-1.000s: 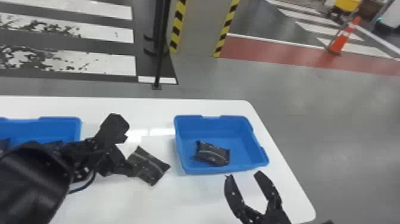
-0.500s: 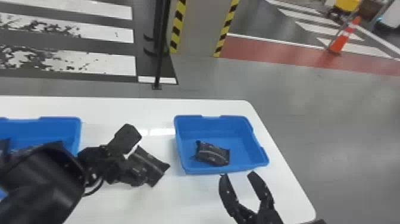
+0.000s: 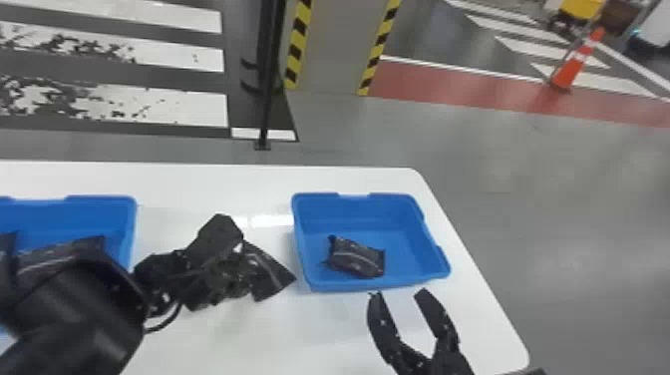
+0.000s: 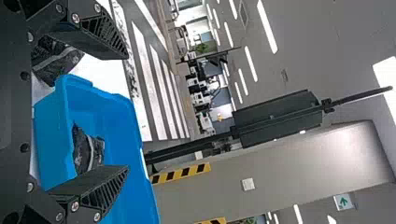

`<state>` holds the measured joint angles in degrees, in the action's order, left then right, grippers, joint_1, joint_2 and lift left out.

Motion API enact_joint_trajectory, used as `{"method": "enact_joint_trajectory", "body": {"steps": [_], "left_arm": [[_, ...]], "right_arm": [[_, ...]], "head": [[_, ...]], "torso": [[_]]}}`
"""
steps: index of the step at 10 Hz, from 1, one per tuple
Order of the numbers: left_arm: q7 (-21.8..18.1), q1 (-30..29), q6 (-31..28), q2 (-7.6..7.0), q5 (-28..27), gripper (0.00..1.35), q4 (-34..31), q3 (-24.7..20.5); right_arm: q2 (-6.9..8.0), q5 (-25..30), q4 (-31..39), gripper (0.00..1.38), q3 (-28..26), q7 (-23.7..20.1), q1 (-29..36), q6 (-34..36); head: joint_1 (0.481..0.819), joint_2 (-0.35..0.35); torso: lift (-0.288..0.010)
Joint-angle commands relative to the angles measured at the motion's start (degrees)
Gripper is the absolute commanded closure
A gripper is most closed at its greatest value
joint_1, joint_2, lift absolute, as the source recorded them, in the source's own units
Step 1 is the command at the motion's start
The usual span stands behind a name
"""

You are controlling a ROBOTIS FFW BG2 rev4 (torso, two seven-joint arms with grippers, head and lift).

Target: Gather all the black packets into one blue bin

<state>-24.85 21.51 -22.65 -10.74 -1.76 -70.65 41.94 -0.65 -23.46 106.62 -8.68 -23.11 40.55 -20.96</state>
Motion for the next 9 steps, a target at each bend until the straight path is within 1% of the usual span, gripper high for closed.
{"method": "enact_joint_trajectory", "body": {"steps": [1, 2, 3, 5, 6, 7, 8, 9], "left_arm": [[-0.11, -1.25, 4.93, 0.10, -3.49, 1.22, -0.01, -2.06], [-0.38, -2.52, 8.31, 0.28, -6.46, 1.22, -0.15, -5.60], [-0.73, -4.07, 10.41, -0.07, -8.06, 1.22, -1.98, -7.66], [-1.70, -9.69, 11.54, -1.65, -8.06, 1.22, -11.96, -12.57], [-1.96, -13.21, 12.66, -2.27, -7.83, 1.22, -17.73, -16.46], [-2.22, -17.99, 13.23, -2.45, -8.06, 1.22, -23.92, -21.94], [-2.75, -22.77, 13.23, -2.53, -8.86, 1.22, -29.40, -27.77], [-3.37, -26.85, 13.23, -2.80, -9.89, 1.22, -34.32, -33.14]], "right_arm": [[-0.14, -0.20, 0.19, 0.19, 0.00, 0.00, 0.23, 0.00], [-0.14, -0.31, 0.19, 0.19, 0.00, 0.00, 0.51, 0.00], [-0.14, -0.54, 0.47, 0.19, -0.11, 0.00, 0.79, 0.00], [-0.23, -0.54, 0.89, 0.19, -0.11, -0.09, 1.07, 0.00], [-0.23, -0.54, 1.03, 0.19, -0.11, -0.09, 1.21, 0.00], [-0.23, -0.65, 1.17, 0.19, -0.11, -0.09, 1.35, 0.00], [-0.23, -0.77, 1.59, 0.19, -0.11, -0.09, 1.78, 0.00], [-0.32, -1.00, 1.73, 0.19, -0.11, -0.09, 2.20, 0.00]], "head": [[0.695, -0.350], [0.695, -0.350], [0.695, -0.350], [0.695, -0.350], [0.695, -0.347], [0.695, -0.343], [0.695, -0.323], [0.695, -0.286]], "torso": [[-0.110], [-0.110], [-0.110], [-0.110], [-0.110], [-0.110], [-0.110], [-0.110]]}}
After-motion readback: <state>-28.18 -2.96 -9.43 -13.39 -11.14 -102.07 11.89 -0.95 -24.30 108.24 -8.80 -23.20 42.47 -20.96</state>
